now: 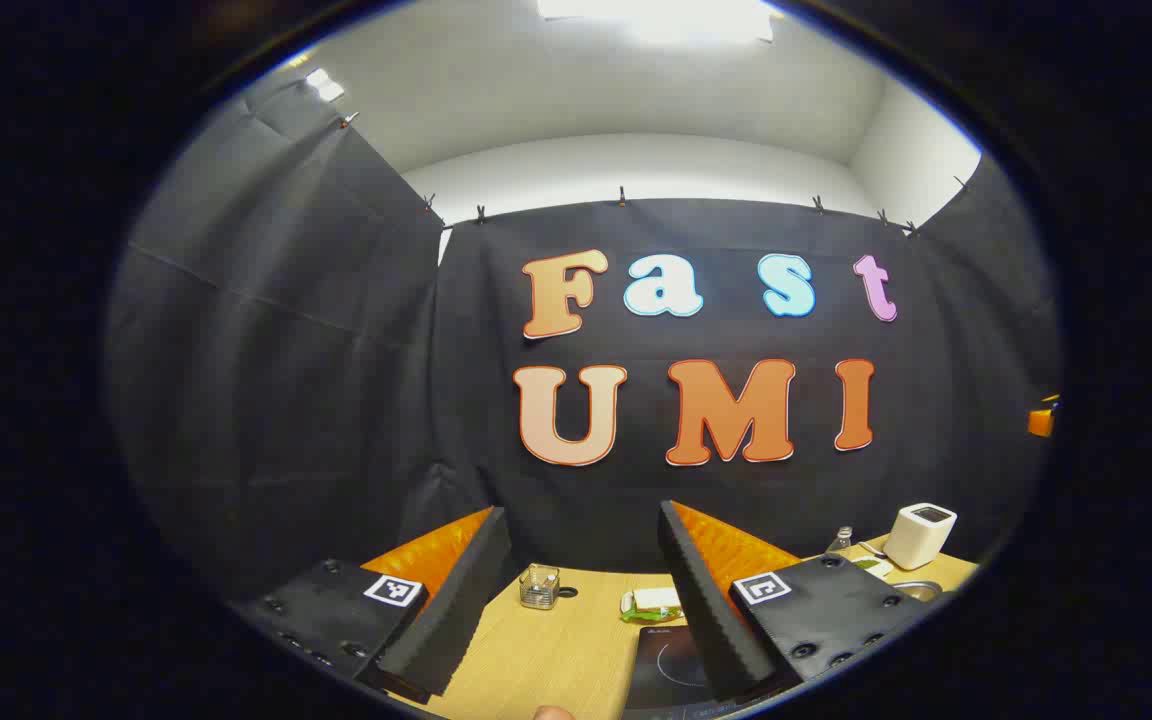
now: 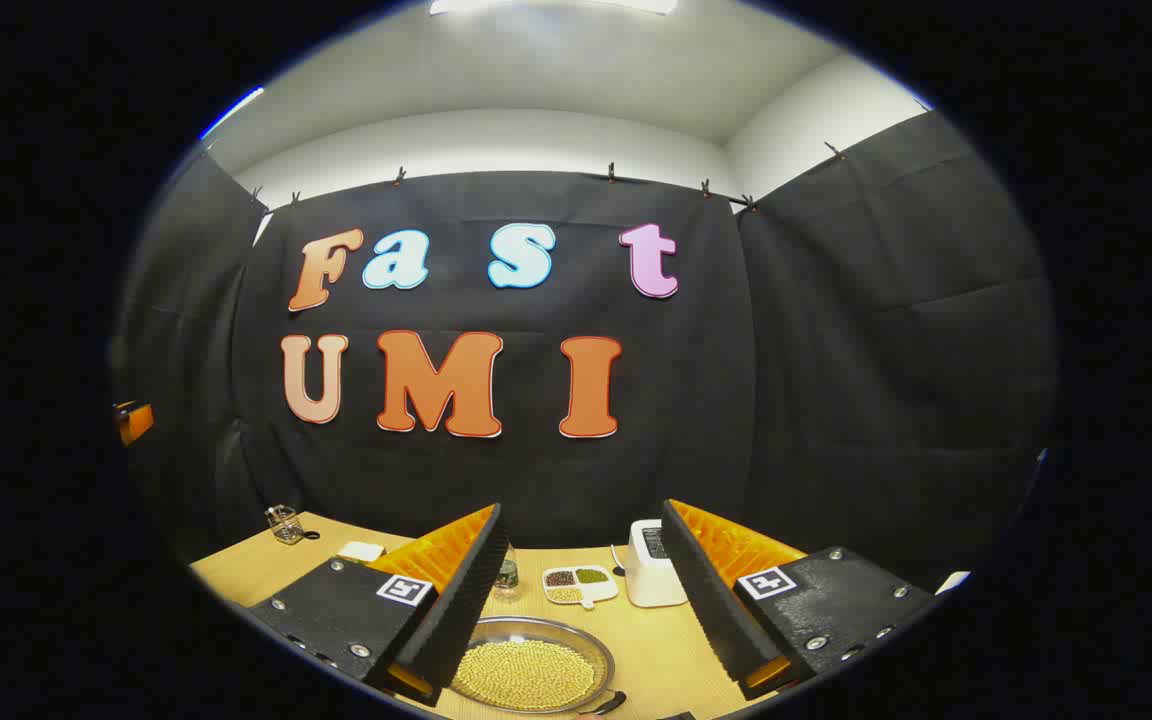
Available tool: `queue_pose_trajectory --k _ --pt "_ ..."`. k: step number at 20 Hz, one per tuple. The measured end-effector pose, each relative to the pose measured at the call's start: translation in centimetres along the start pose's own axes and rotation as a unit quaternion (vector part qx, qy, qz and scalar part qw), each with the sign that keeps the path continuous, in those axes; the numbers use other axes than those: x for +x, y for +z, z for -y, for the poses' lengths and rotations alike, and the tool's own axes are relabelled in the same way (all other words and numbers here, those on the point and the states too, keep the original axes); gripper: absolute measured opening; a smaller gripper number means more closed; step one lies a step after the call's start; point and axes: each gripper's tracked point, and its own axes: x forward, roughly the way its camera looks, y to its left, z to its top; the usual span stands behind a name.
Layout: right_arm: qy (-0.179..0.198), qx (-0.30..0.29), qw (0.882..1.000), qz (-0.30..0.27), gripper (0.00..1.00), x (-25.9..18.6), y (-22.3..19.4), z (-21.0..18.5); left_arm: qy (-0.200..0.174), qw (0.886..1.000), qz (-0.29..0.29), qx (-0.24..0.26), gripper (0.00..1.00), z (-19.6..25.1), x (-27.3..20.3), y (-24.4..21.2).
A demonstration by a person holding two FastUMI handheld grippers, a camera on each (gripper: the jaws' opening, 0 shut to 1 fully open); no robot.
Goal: First push the handle of the pot to place it horizontally, then grasp the pot with both hands and set it on the induction cooktop.
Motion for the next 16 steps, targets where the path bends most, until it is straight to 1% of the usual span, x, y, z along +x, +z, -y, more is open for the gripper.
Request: queue_pose_trajectory --k 1,2,3,4,6,9,11,16 --pt "-0.002 0.001 1.000 0.000 0.95 0.0 0.0 0.3 -0.001 1.000 -0.002 0.001 0.98 0.2 0.0 0.1" --pt "-0.004 0.002 1.000 0.000 0.95 0.0 0.1 0.5 -0.002 1.000 -0.003 0.001 0.99 0.3 0.1 0.1" --pt "-0.005 0.002 1.000 0.000 0.95 0.1 0.1 0.6 -0.003 1.000 -0.003 0.001 0.96 0.6 0.2 0.1" --pt "-0.005 0.002 1.000 -0.001 0.95 0.1 0.0 0.6 -0.006 1.000 -0.003 0.000 0.99 0.8 0.2 0.2" --pt "-0.004 0.001 1.000 -0.004 0.95 0.1 -0.1 0.5 -0.008 1.000 -0.003 0.001 0.99 1.2 0.2 0.3" --pt "0.000 0.000 1.000 -0.010 0.95 0.1 -0.3 0.4 -0.008 1.000 -0.004 0.008 0.99 1.3 0.2 0.5" --pt "0.002 0.000 1.000 -0.014 0.95 0.1 -0.3 0.4 -0.007 1.000 -0.005 0.012 0.96 1.5 0.2 0.6" --pt "0.002 0.003 1.000 -0.021 0.95 0.1 -0.3 0.4 -0.004 1.000 -0.005 0.018 0.98 1.5 0.2 0.8"
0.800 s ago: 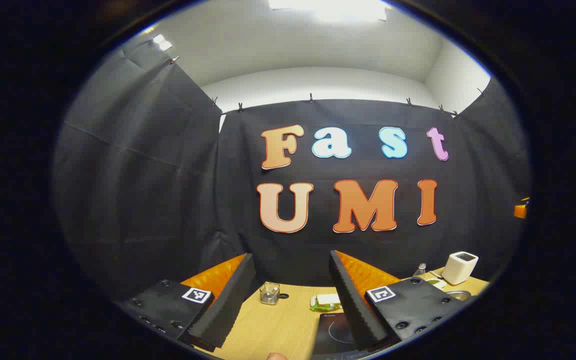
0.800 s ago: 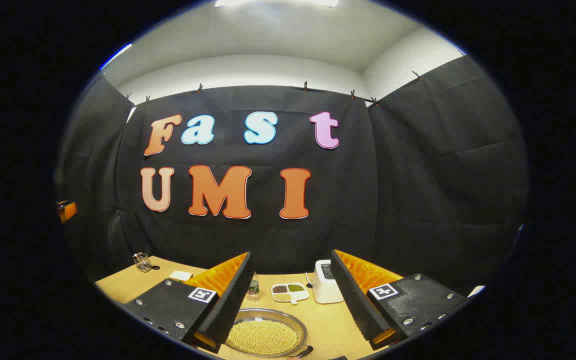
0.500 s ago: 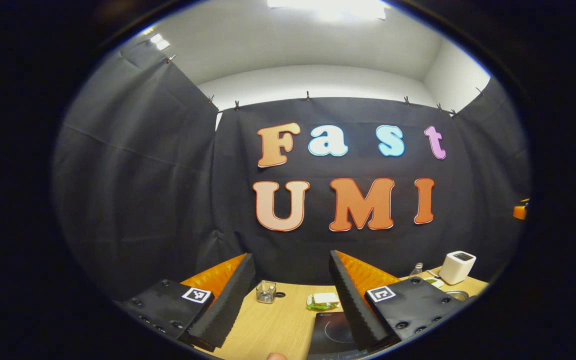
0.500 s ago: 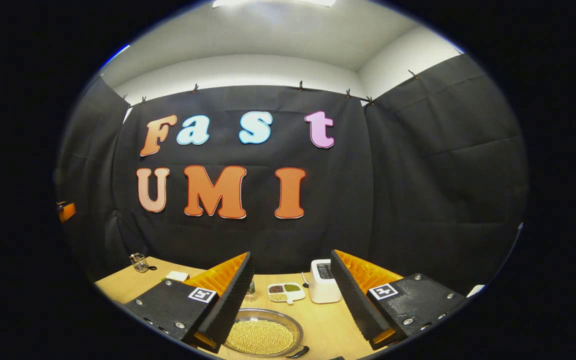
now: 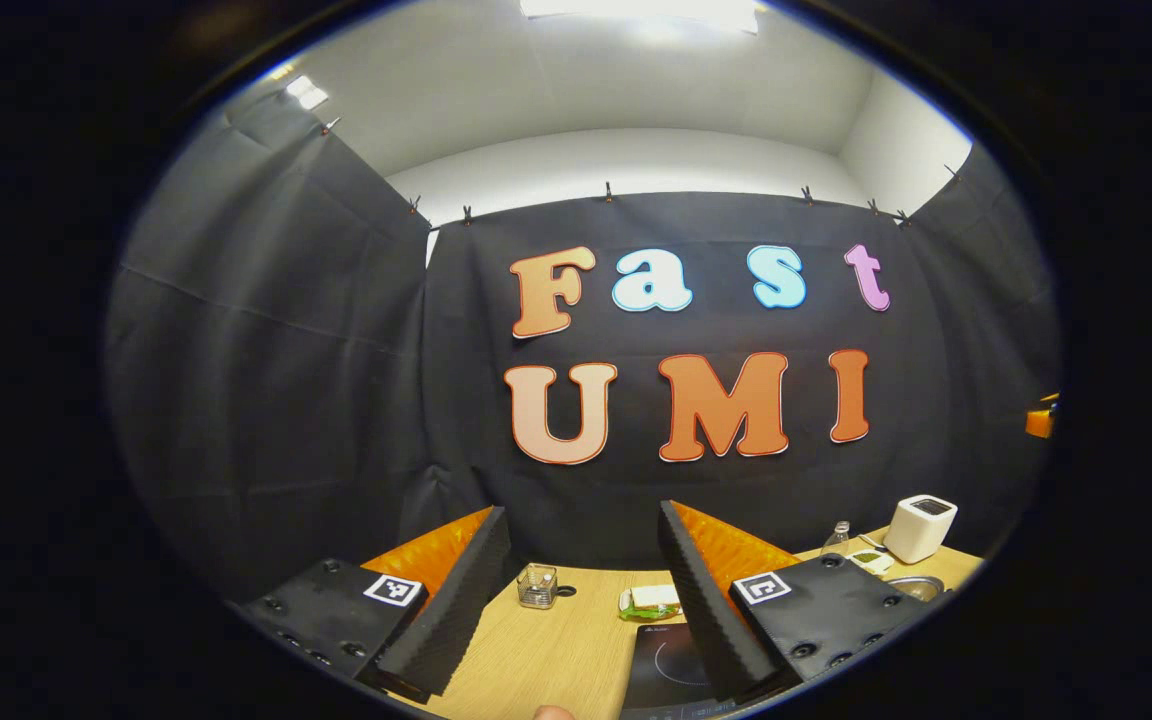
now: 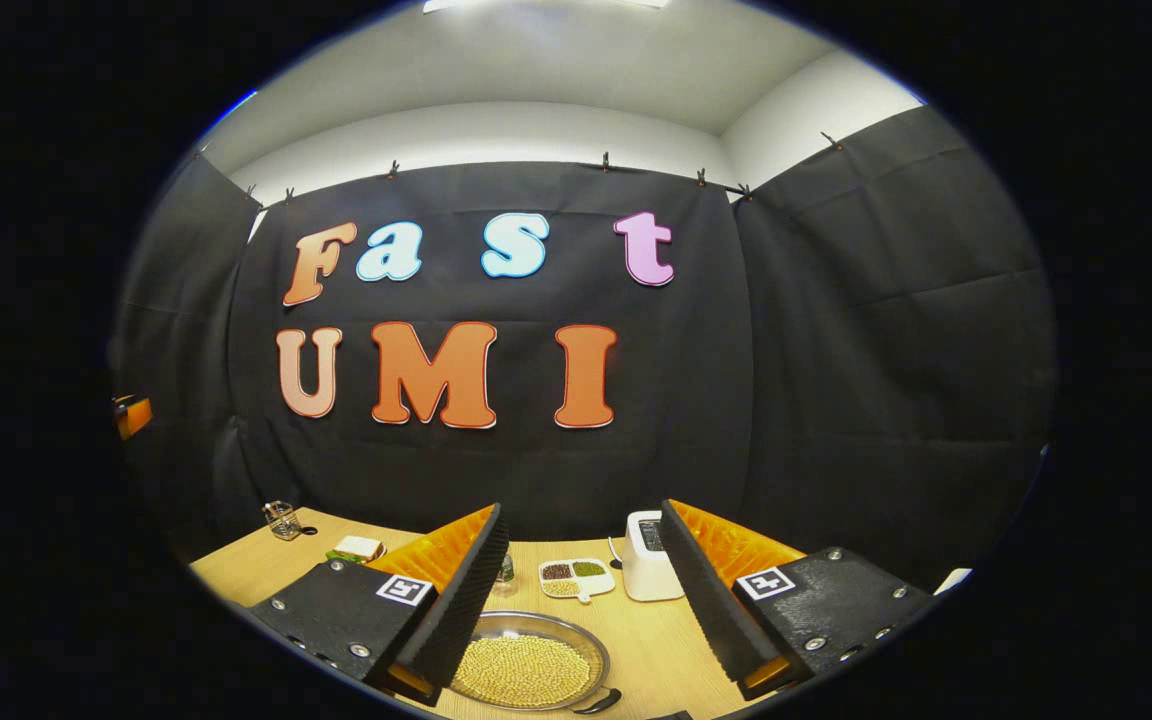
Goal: First push the handle of the pot to place it horizontally, then grasp the pot with both hands and set it on the induction cooktop.
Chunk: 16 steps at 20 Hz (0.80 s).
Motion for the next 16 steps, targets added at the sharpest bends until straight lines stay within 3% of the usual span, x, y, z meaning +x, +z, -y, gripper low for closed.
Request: queue_pose_trajectory --k 2,3,6,7,8,9,10,13,16 --pt "-0.001 0.002 1.000 -0.003 0.88 -0.1 0.0 -0.1 0.000 1.000 0.000 0.000 0.98 0.1 0.1 -0.1" --pt "-0.001 0.003 1.000 -0.003 0.92 -0.1 0.1 -0.2 0.001 1.000 -0.001 0.000 0.99 0.1 0.1 -0.1" --pt "0.000 0.002 1.000 -0.006 0.84 0.0 -0.1 -0.7 0.001 1.000 -0.003 0.000 0.99 0.1 0.2 -0.2" --pt "0.002 0.002 1.000 -0.008 0.72 0.1 -0.3 -0.8 0.002 1.000 -0.003 0.000 0.99 0.1 0.1 -0.2" --pt "0.004 0.004 1.000 -0.011 0.74 -0.1 -0.7 -0.7 0.003 1.000 -0.003 0.000 0.99 0.0 0.1 -0.2" --pt "0.006 0.006 1.000 -0.016 0.65 -0.2 -1.0 -0.7 0.003 1.000 -0.002 0.000 0.99 0.0 0.1 -0.1" --pt "0.009 0.007 1.000 -0.022 0.63 -0.4 -1.7 -0.8 0.004 1.000 -0.002 0.000 0.99 0.1 0.0 -0.2" --pt "0.010 0.000 0.999 -0.045 0.25 0.0 -4.1 -1.3 0.005 1.000 0.000 0.001 0.99 0.0 0.0 -0.2" --pt "0.019 -0.007 0.996 -0.084 0.06 0.1 -8.2 -2.2 0.008 1.000 0.001 -0.001 0.99 -0.2 0.0 -0.3"
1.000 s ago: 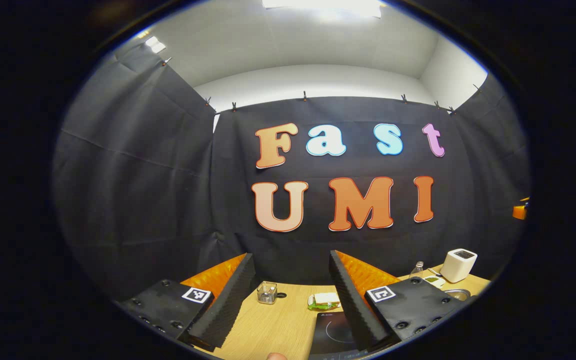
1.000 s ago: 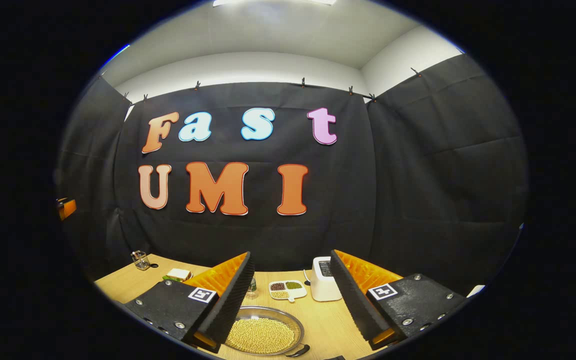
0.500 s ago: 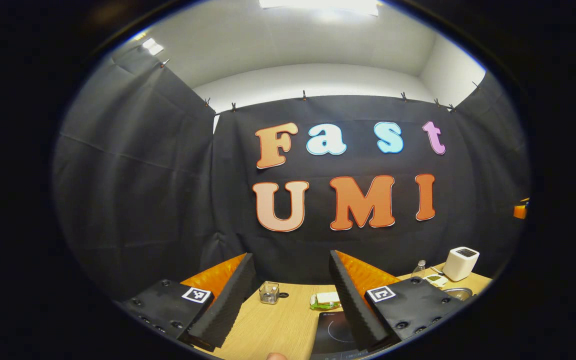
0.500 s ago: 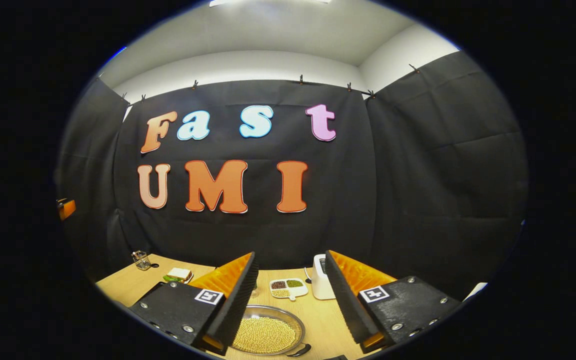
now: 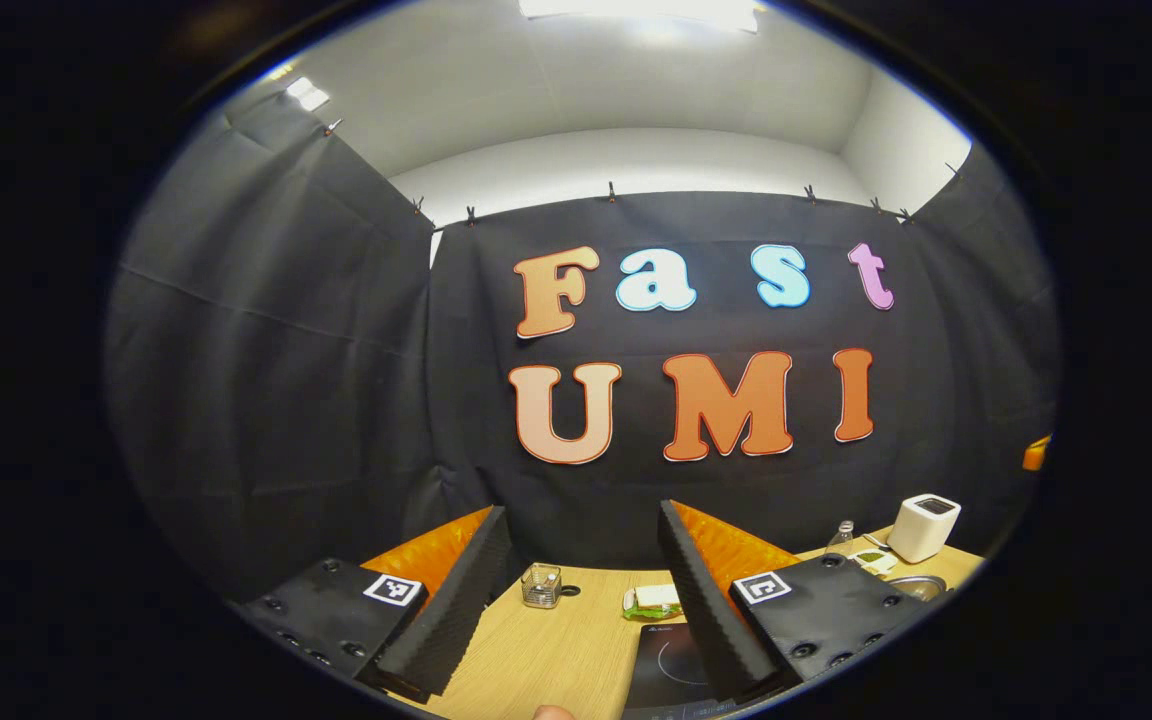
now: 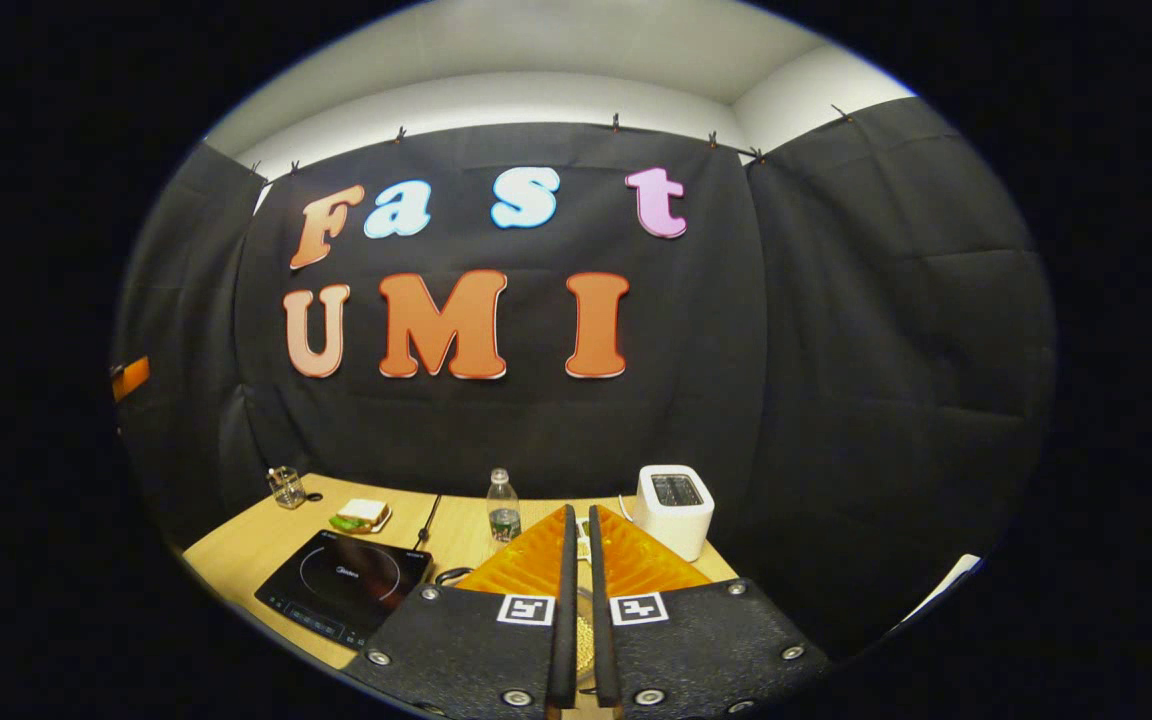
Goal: First push the handle of the pot to place it horizontally, then grasp the pot with both hands and set it on the induction cooktop.
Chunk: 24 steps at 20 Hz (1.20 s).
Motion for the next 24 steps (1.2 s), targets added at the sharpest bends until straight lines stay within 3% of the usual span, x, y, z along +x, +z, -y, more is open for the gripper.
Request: queue_pose_trajectory --k 2,8,15,24 --pt "0.008 -0.002 1.000 -0.030 0.00 0.4 -3.3 -0.6 0.000 1.000 -0.001 -0.003 0.99 0.0 0.0 -0.1" --pt "0.010 -0.008 0.994 -0.112 0.00 0.6 -13.2 -1.0 0.007 1.000 -0.002 -0.002 0.98 -0.5 0.2 -0.6" --pt "0.016 0.028 0.975 -0.221 0.00 -0.2 -23.8 -1.4 0.013 1.000 -0.007 -0.001 0.99 -1.0 0.4 -1.3" --pt "0.019 0.045 0.959 -0.280 0.00 -0.5 -28.5 -1.7 0.011 1.000 -0.014 0.007 0.99 -0.2 0.7 -1.9"
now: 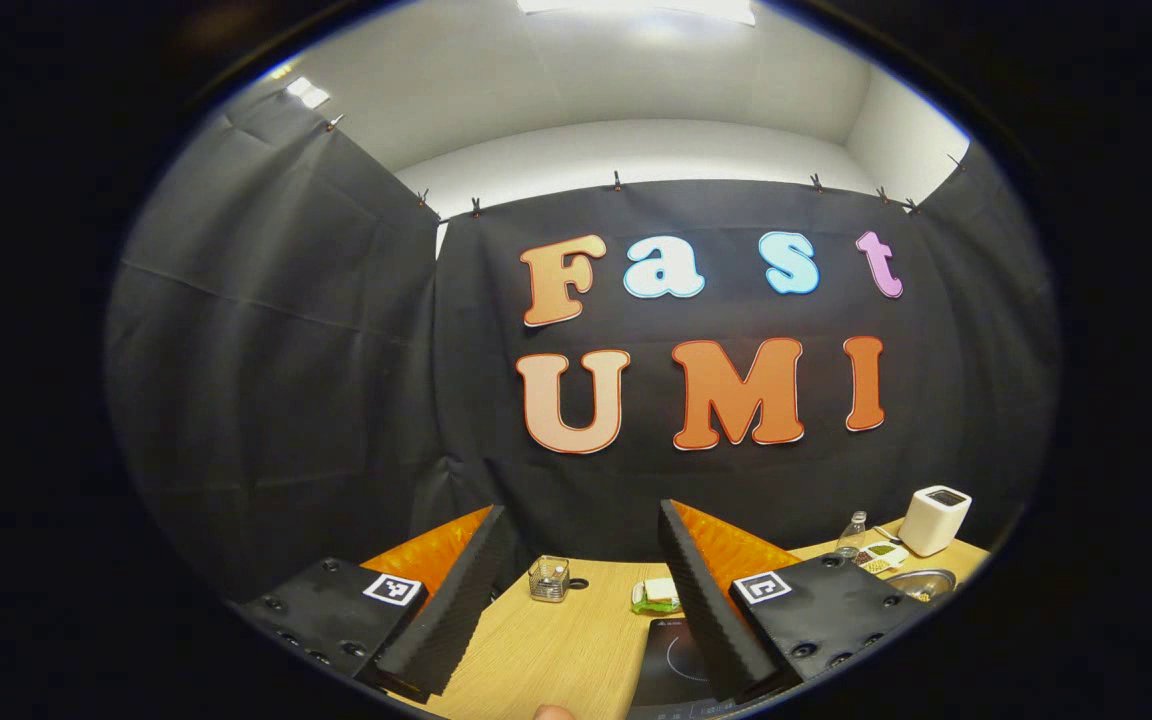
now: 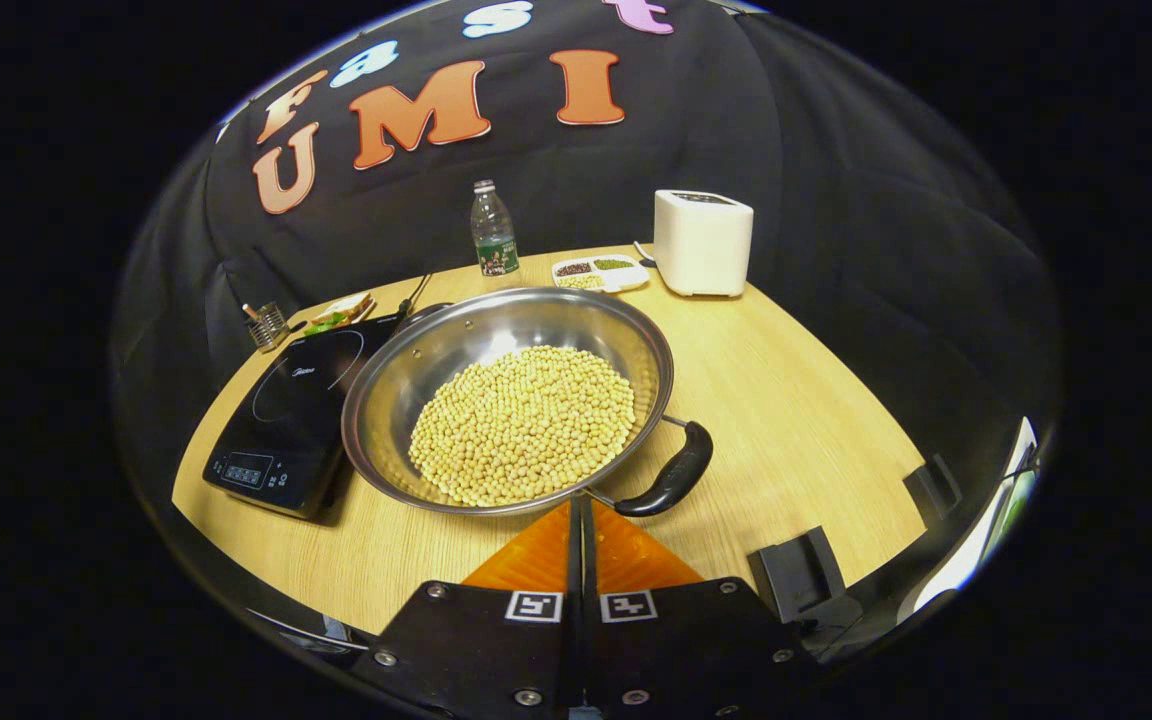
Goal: First push the handle of the pot to place it horizontally, then grasp the pot with both hands and set it on the induction cooktop.
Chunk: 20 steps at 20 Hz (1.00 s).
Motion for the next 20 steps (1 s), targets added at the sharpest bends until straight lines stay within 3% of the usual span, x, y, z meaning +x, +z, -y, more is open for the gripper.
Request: queue_pose_trajectory --k 20 --pt "-0.002 0.041 0.999 -0.021 0.00 2.0 1.0 2.1 0.004 1.000 -0.007 -0.004 0.98 0.9 0.5 -0.6"
